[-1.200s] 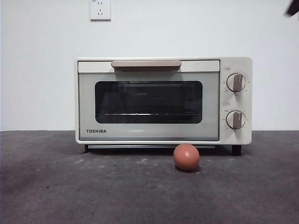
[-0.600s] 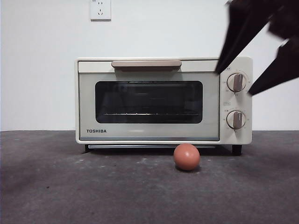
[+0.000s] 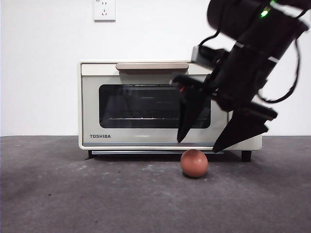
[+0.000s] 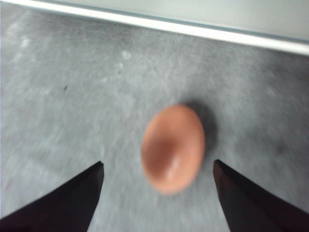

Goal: Eggoven

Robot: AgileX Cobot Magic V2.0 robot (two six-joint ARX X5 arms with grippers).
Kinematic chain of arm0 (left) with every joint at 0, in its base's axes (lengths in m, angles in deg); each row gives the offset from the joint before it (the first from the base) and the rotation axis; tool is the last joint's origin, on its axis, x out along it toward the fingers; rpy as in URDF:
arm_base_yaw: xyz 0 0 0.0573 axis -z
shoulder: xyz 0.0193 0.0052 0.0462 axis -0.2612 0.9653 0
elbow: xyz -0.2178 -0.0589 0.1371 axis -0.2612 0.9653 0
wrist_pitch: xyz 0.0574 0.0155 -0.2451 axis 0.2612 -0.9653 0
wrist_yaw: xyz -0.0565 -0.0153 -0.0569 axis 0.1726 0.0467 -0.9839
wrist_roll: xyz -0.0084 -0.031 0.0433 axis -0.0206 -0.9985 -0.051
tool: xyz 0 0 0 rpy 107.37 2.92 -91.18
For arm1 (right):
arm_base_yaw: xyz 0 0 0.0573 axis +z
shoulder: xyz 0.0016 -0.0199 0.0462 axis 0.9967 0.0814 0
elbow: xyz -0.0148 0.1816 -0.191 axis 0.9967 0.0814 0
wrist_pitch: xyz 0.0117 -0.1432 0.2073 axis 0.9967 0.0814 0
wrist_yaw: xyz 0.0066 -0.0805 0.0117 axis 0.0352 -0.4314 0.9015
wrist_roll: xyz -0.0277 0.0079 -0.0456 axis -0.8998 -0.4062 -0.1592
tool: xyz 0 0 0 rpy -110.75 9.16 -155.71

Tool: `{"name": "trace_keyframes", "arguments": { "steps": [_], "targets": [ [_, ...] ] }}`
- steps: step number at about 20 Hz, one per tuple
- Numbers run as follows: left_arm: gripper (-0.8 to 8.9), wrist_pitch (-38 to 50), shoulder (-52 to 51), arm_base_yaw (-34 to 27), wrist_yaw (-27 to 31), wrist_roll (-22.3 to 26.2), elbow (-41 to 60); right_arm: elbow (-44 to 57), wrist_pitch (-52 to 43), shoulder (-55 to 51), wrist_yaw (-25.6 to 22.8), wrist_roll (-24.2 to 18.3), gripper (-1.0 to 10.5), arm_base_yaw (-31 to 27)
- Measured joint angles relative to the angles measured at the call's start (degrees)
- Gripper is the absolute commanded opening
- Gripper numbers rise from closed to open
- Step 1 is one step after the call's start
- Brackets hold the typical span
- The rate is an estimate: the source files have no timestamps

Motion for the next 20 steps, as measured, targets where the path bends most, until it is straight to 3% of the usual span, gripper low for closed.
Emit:
{"name": "trace_keyframes", "arguments": {
  "steps": [10,20],
  "targets": [
    [0.06,0.22,0.00,0.04,0.00,0.00,0.00,-4.35,-0.39,9.05,-2.75,0.00,3.6,0.17],
    [0.06,1.22,0.00,0.04,0.00,0.00,0.00,-4.66,1.18,9.18,-2.45,0.00,1.2,0.17]
  ]
}}
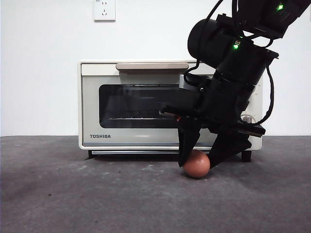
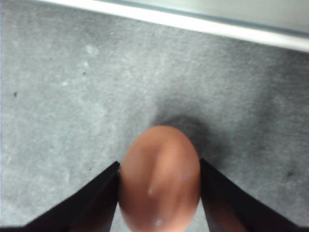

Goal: Eggoven

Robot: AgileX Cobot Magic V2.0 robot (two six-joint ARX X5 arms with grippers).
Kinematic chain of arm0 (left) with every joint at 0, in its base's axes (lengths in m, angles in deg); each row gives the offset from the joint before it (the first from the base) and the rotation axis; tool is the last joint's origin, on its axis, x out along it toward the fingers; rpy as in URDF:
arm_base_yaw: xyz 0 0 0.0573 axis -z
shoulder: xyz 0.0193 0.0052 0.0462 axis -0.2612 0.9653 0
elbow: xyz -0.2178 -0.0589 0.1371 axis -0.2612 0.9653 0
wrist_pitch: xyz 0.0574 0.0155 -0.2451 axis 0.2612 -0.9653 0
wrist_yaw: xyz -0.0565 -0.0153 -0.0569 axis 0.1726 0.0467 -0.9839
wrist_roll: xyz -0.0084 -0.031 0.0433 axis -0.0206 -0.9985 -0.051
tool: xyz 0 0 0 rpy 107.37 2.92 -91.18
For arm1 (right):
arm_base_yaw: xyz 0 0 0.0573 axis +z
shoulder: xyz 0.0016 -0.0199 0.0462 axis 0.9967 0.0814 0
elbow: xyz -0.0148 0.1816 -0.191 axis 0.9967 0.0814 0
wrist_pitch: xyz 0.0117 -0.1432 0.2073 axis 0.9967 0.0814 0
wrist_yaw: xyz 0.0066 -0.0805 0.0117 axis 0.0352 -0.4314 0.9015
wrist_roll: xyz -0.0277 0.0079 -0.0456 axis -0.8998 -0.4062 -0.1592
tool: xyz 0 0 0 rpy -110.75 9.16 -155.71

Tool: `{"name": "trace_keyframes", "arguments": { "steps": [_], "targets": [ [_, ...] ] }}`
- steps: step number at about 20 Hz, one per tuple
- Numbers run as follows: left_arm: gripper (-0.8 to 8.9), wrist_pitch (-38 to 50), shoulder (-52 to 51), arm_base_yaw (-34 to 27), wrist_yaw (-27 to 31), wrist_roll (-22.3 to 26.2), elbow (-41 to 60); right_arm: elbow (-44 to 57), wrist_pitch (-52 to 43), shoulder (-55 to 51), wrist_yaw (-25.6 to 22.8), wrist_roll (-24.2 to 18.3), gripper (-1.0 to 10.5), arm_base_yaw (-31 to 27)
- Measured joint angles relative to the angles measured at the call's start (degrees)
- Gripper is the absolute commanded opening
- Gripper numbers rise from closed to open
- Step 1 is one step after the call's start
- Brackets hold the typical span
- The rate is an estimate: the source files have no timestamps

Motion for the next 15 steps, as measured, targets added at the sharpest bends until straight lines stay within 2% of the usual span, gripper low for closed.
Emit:
{"name": "trace_keyframes", "arguments": {
  "steps": [3,10,15],
  "targets": [
    [0.06,0.31,0.00,0.00,0.00,0.00,0.00,-0.15,0.33,0.00,0.20,0.00,0.1,0.00],
    [0.06,3.08,2.71,0.00,0.00,-0.26,0.00,-0.22,2.10,-0.90,0.39,-0.70,0.0,0.00],
    [0.06,10.84,7.67,2.34,0.33,-1.64,-0.02,-0.22,6.60,-9.64,0.42,-2.71,0.0,1.40]
  ]
}}
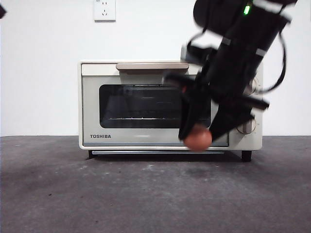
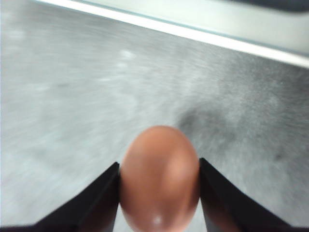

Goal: Eggoven

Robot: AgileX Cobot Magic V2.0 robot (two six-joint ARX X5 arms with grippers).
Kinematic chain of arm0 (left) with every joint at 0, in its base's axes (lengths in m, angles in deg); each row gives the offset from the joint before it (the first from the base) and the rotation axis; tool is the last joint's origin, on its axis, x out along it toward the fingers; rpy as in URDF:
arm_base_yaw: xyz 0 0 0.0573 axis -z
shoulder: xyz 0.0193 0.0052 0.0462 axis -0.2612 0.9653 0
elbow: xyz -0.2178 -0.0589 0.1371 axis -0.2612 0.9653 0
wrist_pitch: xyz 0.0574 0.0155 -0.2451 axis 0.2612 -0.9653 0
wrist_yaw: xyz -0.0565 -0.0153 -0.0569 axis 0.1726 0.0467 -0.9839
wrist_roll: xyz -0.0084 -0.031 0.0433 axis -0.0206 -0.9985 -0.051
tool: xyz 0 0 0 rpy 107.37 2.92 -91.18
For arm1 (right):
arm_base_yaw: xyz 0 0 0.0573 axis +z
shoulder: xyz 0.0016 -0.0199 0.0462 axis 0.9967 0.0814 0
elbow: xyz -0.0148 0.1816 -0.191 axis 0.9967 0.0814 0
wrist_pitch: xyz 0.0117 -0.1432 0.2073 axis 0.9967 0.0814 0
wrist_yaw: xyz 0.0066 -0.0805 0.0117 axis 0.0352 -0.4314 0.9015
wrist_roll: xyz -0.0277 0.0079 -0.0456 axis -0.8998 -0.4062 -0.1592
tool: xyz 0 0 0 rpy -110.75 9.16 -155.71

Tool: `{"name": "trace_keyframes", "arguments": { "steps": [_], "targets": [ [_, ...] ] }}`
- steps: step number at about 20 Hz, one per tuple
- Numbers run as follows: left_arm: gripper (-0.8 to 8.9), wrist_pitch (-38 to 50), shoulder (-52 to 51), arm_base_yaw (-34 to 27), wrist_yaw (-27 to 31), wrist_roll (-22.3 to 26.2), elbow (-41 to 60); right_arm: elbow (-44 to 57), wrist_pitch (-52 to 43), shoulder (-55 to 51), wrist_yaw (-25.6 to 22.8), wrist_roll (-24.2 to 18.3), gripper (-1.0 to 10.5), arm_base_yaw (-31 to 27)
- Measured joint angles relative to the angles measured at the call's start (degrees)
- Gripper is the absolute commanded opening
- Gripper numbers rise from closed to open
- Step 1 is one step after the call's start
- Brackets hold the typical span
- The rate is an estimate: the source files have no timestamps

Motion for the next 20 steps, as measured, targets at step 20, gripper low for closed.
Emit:
{"name": "trace_keyframes", "arguments": {
  "steps": [20],
  "targets": [
    [0.06,27.43,43.80,18.16,16.68,-0.55,-22.86,0.00,17.59,-38.01,-3.32,-4.00,0.0,3.10]
  ]
}}
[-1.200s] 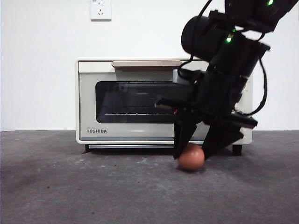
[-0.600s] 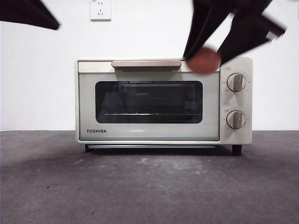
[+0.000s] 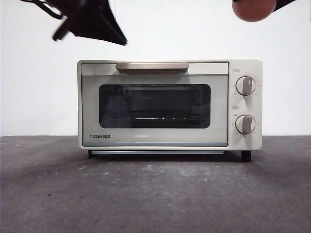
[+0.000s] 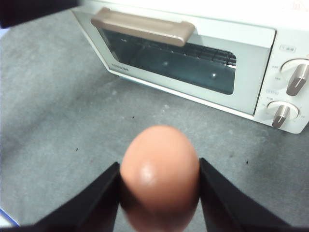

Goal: Eggoven

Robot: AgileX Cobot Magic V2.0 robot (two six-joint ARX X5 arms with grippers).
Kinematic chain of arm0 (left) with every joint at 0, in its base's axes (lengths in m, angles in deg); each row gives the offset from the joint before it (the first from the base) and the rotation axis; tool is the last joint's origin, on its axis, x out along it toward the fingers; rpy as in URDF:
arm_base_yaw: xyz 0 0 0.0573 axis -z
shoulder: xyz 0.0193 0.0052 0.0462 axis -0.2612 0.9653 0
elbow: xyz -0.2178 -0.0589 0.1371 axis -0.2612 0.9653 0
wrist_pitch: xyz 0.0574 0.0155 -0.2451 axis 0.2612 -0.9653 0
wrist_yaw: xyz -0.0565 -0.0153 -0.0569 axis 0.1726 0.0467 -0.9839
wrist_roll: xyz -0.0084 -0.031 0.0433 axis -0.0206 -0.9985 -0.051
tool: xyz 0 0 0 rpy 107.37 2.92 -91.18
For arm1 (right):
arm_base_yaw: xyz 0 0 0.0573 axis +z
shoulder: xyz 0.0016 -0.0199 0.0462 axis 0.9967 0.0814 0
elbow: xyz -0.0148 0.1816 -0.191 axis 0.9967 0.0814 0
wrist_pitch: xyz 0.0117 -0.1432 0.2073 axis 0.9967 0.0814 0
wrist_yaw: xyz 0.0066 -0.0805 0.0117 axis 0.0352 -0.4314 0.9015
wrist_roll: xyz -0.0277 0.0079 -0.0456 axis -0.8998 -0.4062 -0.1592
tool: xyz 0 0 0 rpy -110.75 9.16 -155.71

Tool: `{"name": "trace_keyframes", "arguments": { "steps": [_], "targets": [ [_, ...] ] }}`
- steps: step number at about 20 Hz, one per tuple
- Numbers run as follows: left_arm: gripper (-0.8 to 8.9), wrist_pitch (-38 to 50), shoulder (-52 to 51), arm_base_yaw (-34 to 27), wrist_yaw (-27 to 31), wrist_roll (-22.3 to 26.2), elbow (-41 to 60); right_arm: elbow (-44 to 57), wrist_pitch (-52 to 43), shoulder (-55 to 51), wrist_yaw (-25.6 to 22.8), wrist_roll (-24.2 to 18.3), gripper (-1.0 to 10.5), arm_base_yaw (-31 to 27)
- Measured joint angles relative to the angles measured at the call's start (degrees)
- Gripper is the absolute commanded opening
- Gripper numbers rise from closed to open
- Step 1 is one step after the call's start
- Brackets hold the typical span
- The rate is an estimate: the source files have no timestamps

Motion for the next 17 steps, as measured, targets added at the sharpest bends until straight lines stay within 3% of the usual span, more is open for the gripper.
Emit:
{"name": "trace_keyframes", "arguments": {
  "steps": [6,11,17],
  "targets": [
    [0.06,0.81,8.50,0.96,1.11,1.97,-4.37,0.00,0.15,-0.63,-0.02,-0.46,0.0,0.00],
    [0.06,0.83,9.77,2.29,1.33,2.89,-5.38,0.00,0.04,-0.61,-0.87,-1.22,0.0,0.00],
    [0.06,-7.15,9.42,7.65,0.61,4.98,-6.49,0.00,-1.16,-0.63,-1.66,-1.51,0.0,-0.02]
  ]
}}
